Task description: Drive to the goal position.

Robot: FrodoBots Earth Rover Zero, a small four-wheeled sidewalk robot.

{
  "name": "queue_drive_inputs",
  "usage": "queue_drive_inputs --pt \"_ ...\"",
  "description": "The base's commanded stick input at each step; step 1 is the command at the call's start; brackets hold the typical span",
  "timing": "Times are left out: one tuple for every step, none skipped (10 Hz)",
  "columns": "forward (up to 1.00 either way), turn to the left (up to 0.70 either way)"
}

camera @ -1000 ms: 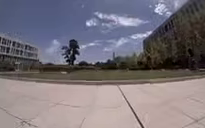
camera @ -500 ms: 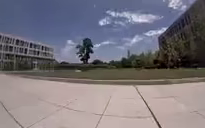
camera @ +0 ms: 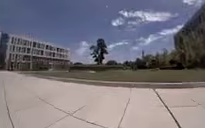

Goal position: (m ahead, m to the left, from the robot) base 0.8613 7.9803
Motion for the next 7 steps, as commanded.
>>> queue_drive_inputs --pt "0.70 0.27" --pt "0.70 0.27" --pt "0.70 0.27" --pt "0.70 0.27" --pt "0.70 0.27" --pt "0.70 0.27" --pt "0.70 0.27"
